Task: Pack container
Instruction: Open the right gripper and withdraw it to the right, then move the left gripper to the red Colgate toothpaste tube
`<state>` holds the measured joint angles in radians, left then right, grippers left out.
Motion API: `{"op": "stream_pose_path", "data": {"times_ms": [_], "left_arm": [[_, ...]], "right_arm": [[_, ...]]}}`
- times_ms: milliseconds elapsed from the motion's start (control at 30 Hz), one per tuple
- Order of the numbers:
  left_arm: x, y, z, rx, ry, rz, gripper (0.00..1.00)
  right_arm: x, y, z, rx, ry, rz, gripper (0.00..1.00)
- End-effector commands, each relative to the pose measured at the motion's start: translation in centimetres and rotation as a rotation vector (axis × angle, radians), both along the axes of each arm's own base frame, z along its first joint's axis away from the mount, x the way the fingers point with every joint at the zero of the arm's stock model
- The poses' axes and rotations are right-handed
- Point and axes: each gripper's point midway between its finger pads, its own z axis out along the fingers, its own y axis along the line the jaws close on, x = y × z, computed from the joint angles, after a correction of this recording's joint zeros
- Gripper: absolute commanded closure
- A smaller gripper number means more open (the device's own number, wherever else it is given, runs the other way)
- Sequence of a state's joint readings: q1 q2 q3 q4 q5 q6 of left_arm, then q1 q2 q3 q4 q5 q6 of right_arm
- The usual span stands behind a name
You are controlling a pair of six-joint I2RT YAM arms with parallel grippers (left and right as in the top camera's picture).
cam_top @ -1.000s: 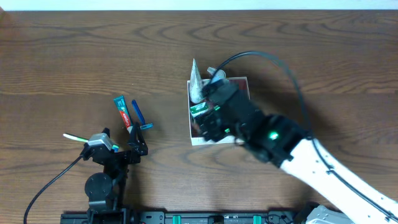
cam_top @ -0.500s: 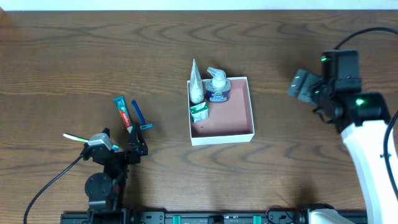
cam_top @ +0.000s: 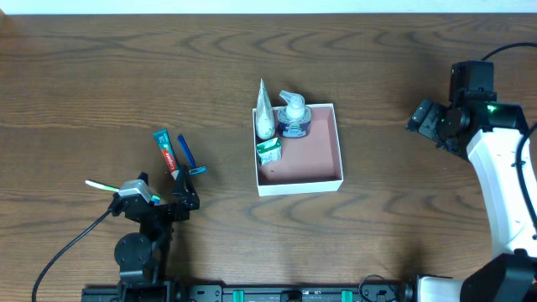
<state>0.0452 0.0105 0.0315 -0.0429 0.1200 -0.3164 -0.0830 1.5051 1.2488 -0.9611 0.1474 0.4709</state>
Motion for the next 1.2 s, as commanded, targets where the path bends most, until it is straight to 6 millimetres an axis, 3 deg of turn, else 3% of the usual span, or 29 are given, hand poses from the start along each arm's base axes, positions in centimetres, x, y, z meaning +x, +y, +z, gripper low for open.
{"op": "stream_pose_path", "data": {"times_ms": [0, 167, 333, 467, 567, 667, 867, 1033, 1167], "left_arm": [[0.0, 0.1, -1.7, 0.006, 0.043, 0.003, 0.02], [0.1, -1.2, -1.2, -0.01, 0.027, -0.074, 0.02], [0.0, -0.7, 0.6, -0.019, 0.058, -0.043, 0.02], [0.1, 1.3, 2.7, -0.003, 0.185, 0.072, 0.02], [1.4, 1.6, 4.1, 0.023, 0.332, 0.077, 0.02], [3.1, 1.6, 4.1, 0.021, 0.527, 0.073, 0.02], [5.0, 1.7, 0.9, 0.016, 0.946, 0.063, 0.02], [4.6, 1.7, -4.4, 0.012, 1.196, 0.056, 0.02], [4.1, 1.7, -7.1, 0.01, 1.31, 0.053, 0.02]], "right_arm": [[0.3, -0.4, 0.0, 0.0, 0.001, -0.023, 0.01], [0.3, -0.4, 0.0, 0.0, 0.001, -0.023, 0.01], [0.3, -0.4, 0.0, 0.0, 0.001, -0.023, 0.01], [0.3, -0.4, 0.0, 0.0, 0.001, -0.023, 0.01], [0.3, -0.4, 0.0, 0.0, 0.001, -0.023, 0.01], [0.3, -0.4, 0.0, 0.0, 0.001, -0.023, 0.01], [0.3, -0.4, 0.0, 0.0, 0.001, -0.023, 0.01], [0.3, -0.4, 0.0, 0.0, 0.001, -0.023, 0.01], [0.3, -0.4, 0.0, 0.0, 0.001, -0.023, 0.01]]}}
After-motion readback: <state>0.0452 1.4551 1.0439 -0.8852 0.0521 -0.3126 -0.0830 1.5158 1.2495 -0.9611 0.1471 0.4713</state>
